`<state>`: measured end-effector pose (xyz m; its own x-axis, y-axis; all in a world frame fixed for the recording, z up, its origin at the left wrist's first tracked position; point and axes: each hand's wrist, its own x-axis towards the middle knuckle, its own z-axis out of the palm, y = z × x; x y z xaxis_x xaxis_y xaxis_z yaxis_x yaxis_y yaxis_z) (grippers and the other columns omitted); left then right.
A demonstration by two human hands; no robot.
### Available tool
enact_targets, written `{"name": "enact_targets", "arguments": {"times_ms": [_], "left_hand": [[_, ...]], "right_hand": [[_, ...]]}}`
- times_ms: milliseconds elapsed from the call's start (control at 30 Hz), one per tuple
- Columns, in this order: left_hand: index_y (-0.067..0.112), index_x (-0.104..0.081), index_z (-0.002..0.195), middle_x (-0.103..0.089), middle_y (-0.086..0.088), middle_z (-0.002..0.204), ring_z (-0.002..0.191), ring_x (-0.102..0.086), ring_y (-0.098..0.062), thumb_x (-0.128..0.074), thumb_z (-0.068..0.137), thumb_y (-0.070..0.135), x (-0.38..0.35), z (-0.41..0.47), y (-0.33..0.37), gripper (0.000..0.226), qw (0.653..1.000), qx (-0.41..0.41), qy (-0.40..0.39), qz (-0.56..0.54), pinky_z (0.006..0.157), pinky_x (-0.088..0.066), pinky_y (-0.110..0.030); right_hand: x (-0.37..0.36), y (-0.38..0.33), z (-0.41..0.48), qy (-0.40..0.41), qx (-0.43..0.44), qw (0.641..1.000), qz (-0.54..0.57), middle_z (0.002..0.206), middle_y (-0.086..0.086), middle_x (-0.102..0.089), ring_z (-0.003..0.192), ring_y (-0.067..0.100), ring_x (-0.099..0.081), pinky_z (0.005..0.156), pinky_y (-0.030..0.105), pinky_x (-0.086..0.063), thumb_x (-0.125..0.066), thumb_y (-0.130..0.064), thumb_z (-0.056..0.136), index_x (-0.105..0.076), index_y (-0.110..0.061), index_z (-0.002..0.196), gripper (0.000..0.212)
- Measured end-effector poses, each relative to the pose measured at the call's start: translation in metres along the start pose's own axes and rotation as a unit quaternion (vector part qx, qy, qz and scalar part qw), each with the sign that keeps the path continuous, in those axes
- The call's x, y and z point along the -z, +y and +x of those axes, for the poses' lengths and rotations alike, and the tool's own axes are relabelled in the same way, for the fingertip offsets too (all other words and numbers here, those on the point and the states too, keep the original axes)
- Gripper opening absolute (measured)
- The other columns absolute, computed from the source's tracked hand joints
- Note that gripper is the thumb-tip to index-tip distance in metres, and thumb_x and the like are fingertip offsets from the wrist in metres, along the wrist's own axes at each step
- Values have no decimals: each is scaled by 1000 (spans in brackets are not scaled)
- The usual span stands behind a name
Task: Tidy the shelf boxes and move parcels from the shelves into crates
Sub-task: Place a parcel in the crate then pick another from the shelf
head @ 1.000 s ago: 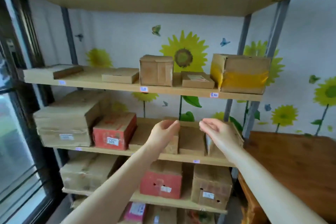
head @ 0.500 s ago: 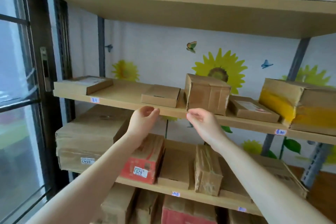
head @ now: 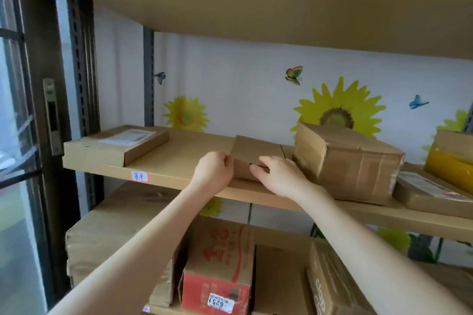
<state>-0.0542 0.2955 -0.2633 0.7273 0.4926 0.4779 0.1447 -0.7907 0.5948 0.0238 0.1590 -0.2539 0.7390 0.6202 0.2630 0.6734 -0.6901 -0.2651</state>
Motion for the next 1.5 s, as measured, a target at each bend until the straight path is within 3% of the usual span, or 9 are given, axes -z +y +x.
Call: {"name": "enact_targets", "arguments": {"times_ms": [167, 333, 433, 533, 633, 800, 967, 1200, 1500], "left_hand": [[20, -63, 84, -60, 5, 78, 78, -54, -14, -44, 93, 16, 13, 4, 0, 22, 919, 18, 19, -394, 77, -47, -31], [26, -63, 87, -65, 6, 92, 92, -64, -6, -47, 93, 16, 23, 5, -3, 20, 827, 28, -65, -558, 77, -49, -20], [14, -60, 98, -59, 3, 86, 77, -59, -10, -53, 90, 19, 19, 3, -13, 12, 854, 65, -92, -508, 73, -45, -20], [4, -59, 96, -58, -6, 84, 74, -52, -19, -56, 88, 23, 12, -8, -16, 20, 856, 94, -181, -476, 70, -43, -28], [11, -60, 93, -68, -1, 84, 67, -65, -12, -56, 89, 16, 14, -17, -13, 7, 819, 105, -215, -521, 59, -53, -21], [1, -52, 107, -66, -8, 93, 66, -67, -13, -58, 89, 7, 23, -18, -13, 20, 789, 121, -191, -571, 51, -54, -22], [2, -48, 121, -66, -7, 97, 73, -67, -15, -59, 87, 8, 27, -18, -13, 37, 799, 113, -185, -561, 52, -54, -22], [22, -54, 114, -63, 3, 95, 84, -61, -13, -53, 84, 15, 26, -35, 15, 30, 776, 116, -92, -613, 55, -47, -24], [31, -61, 89, -66, 4, 90, 78, -61, -10, -50, 81, 13, -51, -156, 118, 23, 727, 74, -225, -644, 55, -44, -23]], "right_hand": [[2, -19, -2, 80, -14, 993, 89, 93, -6, -62, 88, 18, -61, 64, 29, -47, -63, -56, 74, -53, -21, 102, 46], [-7, -41, -14, 263, 1, 957, 124, 91, 6, -68, 83, 25, -63, 71, 32, -50, -60, -37, 85, -52, -12, 102, 32], [-9, -49, -29, 371, -64, 867, 327, 82, 0, -67, 80, 15, -61, 69, 14, -48, -60, -31, 87, -55, -13, 94, 20], [-15, -58, -39, 353, -153, 710, 590, 96, 22, -64, 84, 16, -60, 83, 44, -54, -57, -32, 89, -54, -4, 95, 29], [-19, -65, -45, 297, -151, 606, 723, 84, 2, -73, 78, 12, -69, 65, 34, -56, -57, -27, 90, -56, -18, 93, 9], [-13, -59, -53, 306, -149, 628, 700, 102, 5, -68, 91, 19, -68, 65, 31, -57, -63, -17, 85, -54, -20, 97, 15], [2, -45, -65, 316, -170, 656, 664, 125, 12, -56, 111, 33, -58, 77, 36, -54, -62, -15, 86, -45, -17, 129, 47], [17, -40, -96, 357, -152, 688, 613, 112, 13, -61, 107, 29, -61, 65, 28, -58, -58, -13, 87, -57, -20, 89, 8], [24, 42, -272, 457, -223, 633, 584, 102, 7, -64, 102, 24, -63, 70, 35, -58, -62, -18, 85, -56, -22, 91, 9]]}}
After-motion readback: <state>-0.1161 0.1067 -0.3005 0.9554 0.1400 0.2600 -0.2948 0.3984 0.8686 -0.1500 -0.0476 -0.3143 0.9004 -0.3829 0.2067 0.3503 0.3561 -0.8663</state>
